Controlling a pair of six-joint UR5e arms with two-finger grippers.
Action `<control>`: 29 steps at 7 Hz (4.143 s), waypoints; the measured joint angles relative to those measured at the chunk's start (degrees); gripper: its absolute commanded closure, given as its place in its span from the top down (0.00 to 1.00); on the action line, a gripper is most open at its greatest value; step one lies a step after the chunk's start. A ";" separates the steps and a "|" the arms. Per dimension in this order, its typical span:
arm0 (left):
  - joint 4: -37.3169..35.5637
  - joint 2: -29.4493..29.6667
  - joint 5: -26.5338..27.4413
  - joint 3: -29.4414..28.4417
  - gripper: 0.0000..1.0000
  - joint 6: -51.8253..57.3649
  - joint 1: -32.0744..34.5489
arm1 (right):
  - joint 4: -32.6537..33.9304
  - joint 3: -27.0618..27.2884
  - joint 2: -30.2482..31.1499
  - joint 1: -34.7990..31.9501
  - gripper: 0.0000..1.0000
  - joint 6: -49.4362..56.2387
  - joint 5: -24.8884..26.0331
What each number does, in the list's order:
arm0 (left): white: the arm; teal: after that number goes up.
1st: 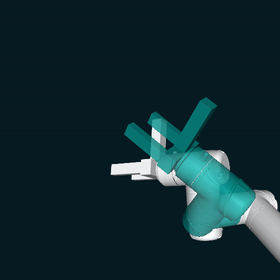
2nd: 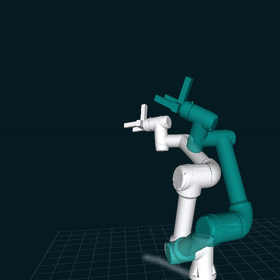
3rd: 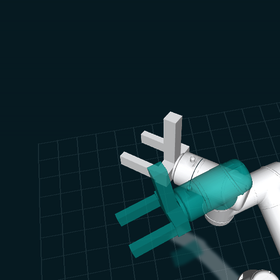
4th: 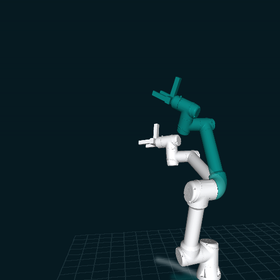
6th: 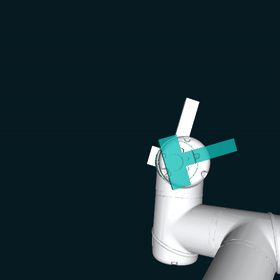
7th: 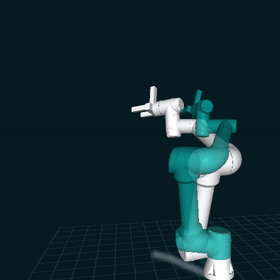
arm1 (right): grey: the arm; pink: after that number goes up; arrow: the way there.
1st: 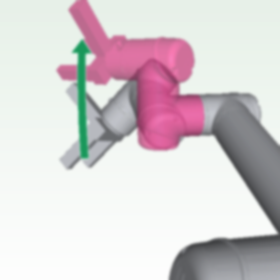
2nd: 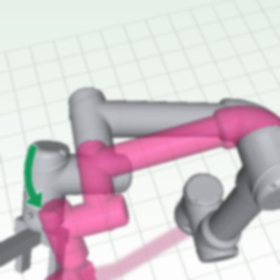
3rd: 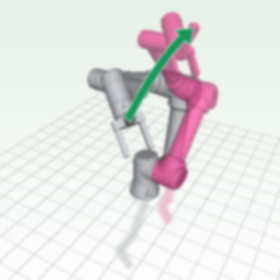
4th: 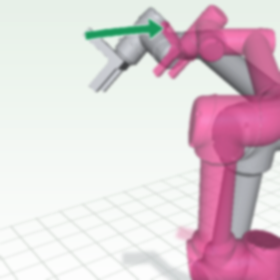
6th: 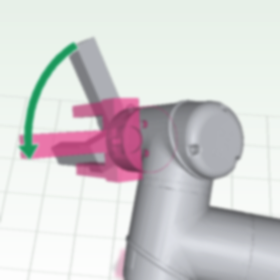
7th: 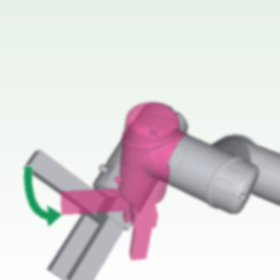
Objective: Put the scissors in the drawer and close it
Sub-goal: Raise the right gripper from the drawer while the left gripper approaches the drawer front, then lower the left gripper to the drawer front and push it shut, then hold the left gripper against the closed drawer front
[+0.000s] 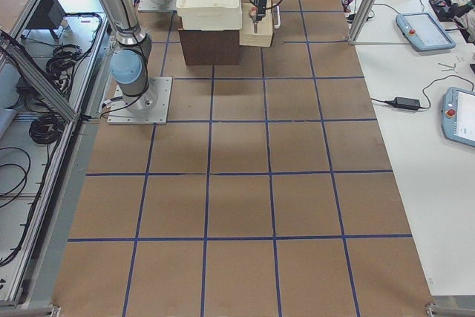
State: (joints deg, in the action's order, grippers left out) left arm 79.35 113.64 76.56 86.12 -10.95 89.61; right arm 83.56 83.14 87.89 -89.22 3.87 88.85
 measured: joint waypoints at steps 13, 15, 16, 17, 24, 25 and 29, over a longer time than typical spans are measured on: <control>7.81 -4.44 0.50 3.53 1.00 -1.50 1.74 | 2.39 0.59 0.14 -0.26 1.00 -2.07 0.45; 9.41 -4.66 0.44 3.53 1.00 -2.07 1.98 | 2.11 0.56 0.18 -0.28 1.00 -2.23 0.37; 10.10 -4.76 0.45 3.55 1.00 -2.43 2.31 | 2.07 0.58 0.18 -0.30 1.00 -2.22 0.21; 10.95 -4.80 0.49 3.59 1.00 -3.11 2.63 | 2.05 0.60 0.19 -0.30 1.00 -2.17 0.14; 15.29 -5.28 0.52 5.08 1.00 -3.91 4.89 | 1.80 0.70 0.12 -0.26 1.00 -1.22 -0.24; 15.89 -5.32 0.52 5.13 1.00 -3.91 4.93 | 1.49 0.82 0.17 -0.27 1.00 -1.08 -0.30; 18.03 -5.36 0.56 5.19 1.00 -3.91 5.04 | -0.40 2.13 0.93 -0.25 1.00 -1.33 -0.29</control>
State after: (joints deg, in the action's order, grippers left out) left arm 97.39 108.28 77.12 91.31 -14.85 94.65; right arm 83.17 85.27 88.82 -89.47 2.54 88.56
